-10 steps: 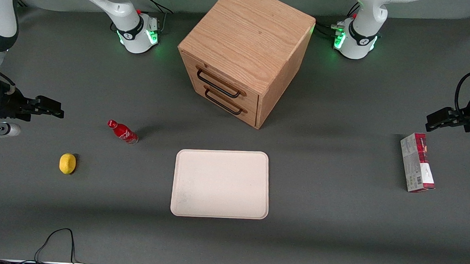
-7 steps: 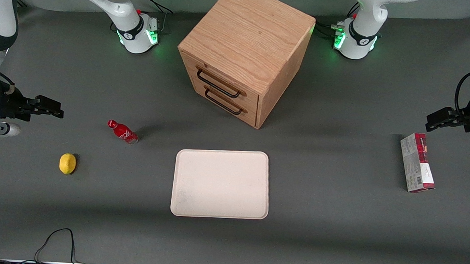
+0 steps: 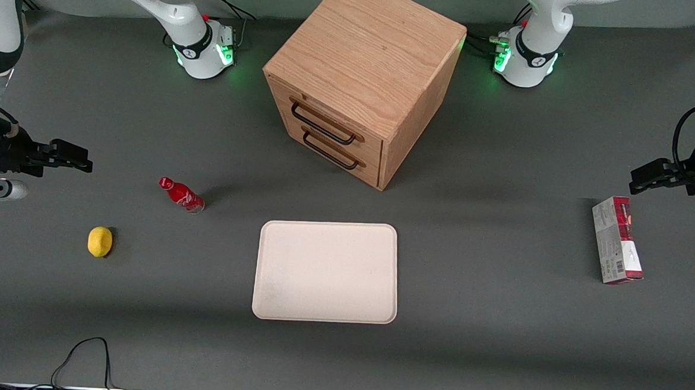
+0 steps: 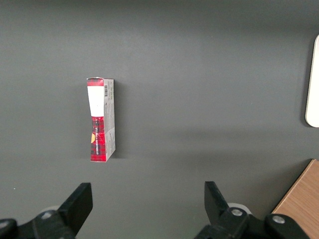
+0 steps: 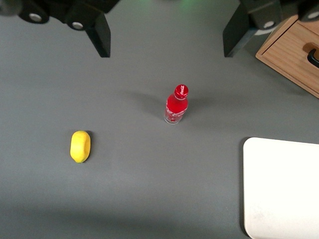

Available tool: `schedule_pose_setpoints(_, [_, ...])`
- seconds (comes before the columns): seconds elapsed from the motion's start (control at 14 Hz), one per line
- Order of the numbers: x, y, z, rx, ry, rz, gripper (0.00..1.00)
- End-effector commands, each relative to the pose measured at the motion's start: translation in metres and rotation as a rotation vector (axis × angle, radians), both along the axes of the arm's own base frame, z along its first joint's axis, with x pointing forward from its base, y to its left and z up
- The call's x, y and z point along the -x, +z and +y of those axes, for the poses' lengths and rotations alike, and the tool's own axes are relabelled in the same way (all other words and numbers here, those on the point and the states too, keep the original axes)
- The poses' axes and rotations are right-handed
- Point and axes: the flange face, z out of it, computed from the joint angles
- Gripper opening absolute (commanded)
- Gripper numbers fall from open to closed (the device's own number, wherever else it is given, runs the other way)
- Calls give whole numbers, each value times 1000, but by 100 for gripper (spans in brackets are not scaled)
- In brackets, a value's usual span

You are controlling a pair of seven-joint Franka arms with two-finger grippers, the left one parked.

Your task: Open upper drawer

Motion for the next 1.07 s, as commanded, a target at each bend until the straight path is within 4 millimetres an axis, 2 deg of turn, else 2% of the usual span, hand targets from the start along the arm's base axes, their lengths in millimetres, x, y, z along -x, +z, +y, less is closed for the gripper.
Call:
schedule_pose_setpoints(0.0, [-2, 3, -2, 1, 11, 10, 100])
schedule_pose_setpoints(0.43, [-3, 1, -1, -8, 8, 13, 100])
schedule_pose_setpoints(0.57, [-4, -2, 6, -11, 23, 17, 100])
schedule_pose_setpoints(0.71, [-5, -1, 19, -37, 29, 7, 100])
schedule_pose_setpoints(0.86, [-7, -7, 59, -99, 73, 18, 100])
schedule_pose_setpoints(1.0, [-11, -19, 75, -216, 73, 46, 100])
